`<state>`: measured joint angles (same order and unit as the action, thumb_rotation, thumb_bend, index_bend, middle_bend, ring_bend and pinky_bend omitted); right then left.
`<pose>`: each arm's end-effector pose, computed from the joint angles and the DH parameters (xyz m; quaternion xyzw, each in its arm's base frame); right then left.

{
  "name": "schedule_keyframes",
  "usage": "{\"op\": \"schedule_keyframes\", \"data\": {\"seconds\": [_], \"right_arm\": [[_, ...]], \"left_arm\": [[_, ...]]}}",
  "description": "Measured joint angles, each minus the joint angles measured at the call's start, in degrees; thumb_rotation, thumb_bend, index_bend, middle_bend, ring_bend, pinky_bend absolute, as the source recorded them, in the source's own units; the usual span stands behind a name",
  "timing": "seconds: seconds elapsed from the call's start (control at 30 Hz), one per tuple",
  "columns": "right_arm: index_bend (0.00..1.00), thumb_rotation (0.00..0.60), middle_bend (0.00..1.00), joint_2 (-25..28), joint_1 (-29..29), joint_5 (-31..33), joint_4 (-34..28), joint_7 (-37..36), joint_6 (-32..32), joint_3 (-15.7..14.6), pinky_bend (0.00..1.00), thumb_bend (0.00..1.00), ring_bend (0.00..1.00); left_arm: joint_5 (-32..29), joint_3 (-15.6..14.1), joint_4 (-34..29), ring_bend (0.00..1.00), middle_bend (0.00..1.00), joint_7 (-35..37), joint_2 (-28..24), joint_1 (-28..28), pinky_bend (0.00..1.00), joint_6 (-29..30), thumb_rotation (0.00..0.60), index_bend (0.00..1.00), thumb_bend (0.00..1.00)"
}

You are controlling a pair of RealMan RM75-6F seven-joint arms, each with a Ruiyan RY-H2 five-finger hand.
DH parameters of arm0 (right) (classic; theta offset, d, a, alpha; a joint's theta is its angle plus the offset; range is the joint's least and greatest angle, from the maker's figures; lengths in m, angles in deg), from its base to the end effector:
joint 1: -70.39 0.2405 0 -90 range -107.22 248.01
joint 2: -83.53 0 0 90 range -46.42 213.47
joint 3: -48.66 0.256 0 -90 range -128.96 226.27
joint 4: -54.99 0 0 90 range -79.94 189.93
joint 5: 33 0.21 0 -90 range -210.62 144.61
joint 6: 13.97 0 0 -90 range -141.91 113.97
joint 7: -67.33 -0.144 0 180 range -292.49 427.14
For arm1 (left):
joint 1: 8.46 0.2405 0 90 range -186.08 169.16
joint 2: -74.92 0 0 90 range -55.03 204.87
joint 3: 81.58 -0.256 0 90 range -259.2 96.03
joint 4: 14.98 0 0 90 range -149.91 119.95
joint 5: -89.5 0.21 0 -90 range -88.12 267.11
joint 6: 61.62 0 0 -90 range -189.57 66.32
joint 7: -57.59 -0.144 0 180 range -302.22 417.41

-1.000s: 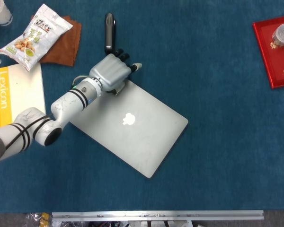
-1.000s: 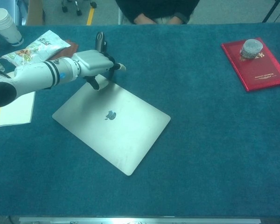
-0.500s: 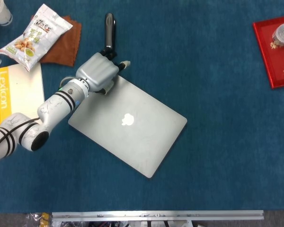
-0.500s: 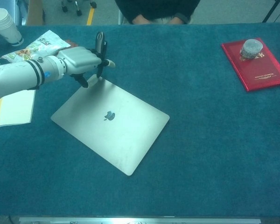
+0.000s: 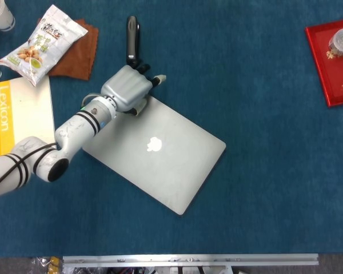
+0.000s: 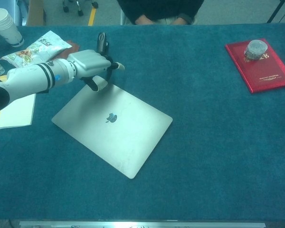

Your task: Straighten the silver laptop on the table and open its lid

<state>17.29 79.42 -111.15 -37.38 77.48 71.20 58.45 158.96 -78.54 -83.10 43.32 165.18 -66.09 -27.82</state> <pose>-0.3000 -0.2262 0.1724 0.5633 -0.3288 0.3831 0.6541 -0.1396 0.3894 -0.0524 -0.8763 -0.2611 -0.2207 0.3395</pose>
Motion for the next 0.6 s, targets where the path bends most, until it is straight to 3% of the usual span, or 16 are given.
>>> {"op": "schedule_keyframes", "data": {"seconds": [0.6], "right_arm": [[0.00,0.600,0.10,0.25,-0.30,0.12,0.82,-1.54,-0.24,0.10,0.24,0.10,0.00]], "left_arm": [[-1.24,0.04,0.96,0.09,0.36,-1.24,1.10,-0.55,0.06,-0.78,0.504,0.09,0.55]]}}
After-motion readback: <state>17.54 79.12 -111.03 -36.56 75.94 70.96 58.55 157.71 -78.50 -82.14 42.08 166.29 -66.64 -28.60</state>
